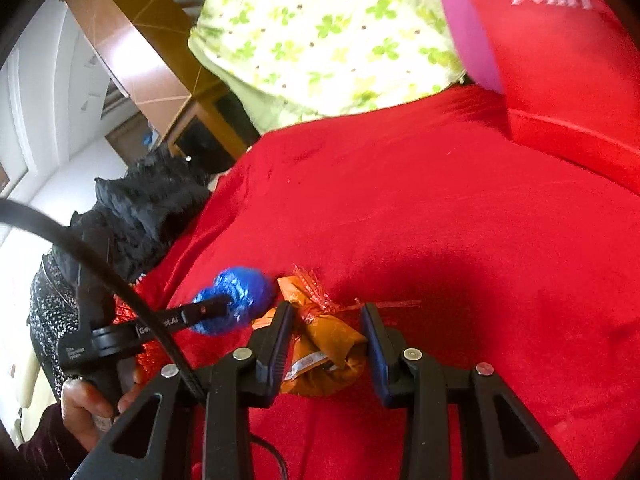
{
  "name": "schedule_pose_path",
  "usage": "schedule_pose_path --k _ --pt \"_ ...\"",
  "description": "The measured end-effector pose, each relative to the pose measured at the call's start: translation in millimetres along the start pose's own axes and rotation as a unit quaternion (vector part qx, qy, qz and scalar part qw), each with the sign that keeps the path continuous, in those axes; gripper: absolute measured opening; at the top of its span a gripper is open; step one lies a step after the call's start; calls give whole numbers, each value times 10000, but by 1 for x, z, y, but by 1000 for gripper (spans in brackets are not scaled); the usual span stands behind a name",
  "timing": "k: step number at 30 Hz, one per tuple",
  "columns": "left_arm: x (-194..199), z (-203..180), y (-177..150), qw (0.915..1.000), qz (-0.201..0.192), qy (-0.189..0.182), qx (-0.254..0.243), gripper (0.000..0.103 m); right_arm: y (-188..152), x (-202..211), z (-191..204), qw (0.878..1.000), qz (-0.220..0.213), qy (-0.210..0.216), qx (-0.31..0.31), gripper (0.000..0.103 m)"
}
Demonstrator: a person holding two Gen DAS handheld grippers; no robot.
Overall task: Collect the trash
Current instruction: 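Carry blue wad with left tool while right tool carries orange wrapper to basket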
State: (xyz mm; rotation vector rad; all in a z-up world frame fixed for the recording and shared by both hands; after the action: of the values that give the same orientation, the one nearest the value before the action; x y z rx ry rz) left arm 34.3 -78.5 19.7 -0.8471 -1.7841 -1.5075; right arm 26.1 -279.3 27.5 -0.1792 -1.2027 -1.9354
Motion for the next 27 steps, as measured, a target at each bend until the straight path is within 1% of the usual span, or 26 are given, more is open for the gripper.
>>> schedule_pose_path --k 5,10,13,15,17,22,27 --pt "57 0 -7 9988 -456 43 -156 25 -6 27 22 9998 -155 35 86 37" --pt "120 -1 -13 9940 -1027 195 -330 25 -10 55 58 9990 -334 159 248 37" --pt "156 2 -17 9885 -1399 340 -459 25 -11 72 79 9980 -451 218 383 37" --pt "181 6 -21 9828 -1678 522 -577 25 -13 82 90 9973 -514 267 447 37" --pt "200 10 -24 9785 -1864 624 -630 25 -14 94 105 9962 -595 327 539 37" --pt "240 23 -33 9691 -2244 804 -633 25 -17 114 139 9935 -730 454 742 37" --pt "273 41 -41 9593 -2585 991 -553 26 -22 124 169 9910 -816 549 903 37"
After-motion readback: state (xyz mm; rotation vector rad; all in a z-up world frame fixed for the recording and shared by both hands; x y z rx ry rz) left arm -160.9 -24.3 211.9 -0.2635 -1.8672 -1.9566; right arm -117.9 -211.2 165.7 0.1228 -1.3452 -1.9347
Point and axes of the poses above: each gripper's, at about its wrist camera, not at the fingertips, and x roughly against the way its jaws point, z to its left, y to its top, the point moved 8 cm from there along -x, roughly the way its jaws point, and after that the axes turned 1 degree about y, right-handed, at the moved point
